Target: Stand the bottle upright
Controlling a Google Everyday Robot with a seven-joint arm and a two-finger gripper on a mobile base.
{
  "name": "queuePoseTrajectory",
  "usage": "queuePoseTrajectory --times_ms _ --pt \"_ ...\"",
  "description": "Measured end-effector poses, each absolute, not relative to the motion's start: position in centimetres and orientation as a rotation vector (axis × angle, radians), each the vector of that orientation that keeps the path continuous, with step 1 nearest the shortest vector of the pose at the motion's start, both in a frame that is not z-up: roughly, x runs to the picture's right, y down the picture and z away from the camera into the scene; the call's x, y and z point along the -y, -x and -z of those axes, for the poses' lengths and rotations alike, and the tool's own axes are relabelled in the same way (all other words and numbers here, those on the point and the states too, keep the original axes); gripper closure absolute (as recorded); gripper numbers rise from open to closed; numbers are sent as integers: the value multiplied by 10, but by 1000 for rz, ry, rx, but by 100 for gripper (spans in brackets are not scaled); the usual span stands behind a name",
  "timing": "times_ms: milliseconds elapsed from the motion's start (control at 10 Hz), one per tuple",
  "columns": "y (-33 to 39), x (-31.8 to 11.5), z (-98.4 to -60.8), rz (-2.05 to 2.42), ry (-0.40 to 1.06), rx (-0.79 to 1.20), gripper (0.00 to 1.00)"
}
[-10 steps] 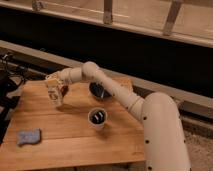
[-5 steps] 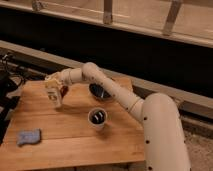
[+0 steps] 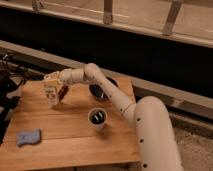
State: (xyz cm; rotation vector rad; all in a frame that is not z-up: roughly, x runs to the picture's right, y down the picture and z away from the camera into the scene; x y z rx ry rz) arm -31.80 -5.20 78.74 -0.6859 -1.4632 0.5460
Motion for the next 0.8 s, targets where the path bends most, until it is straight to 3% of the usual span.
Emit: queuePoseTrajectory --times_ms 300,600,800 --pt "314 49 -790 -503 694 1480 27" --pt "316 45 -792 -459 722 1419 24" --pt "315 44 -791 -455 734 1412 30"
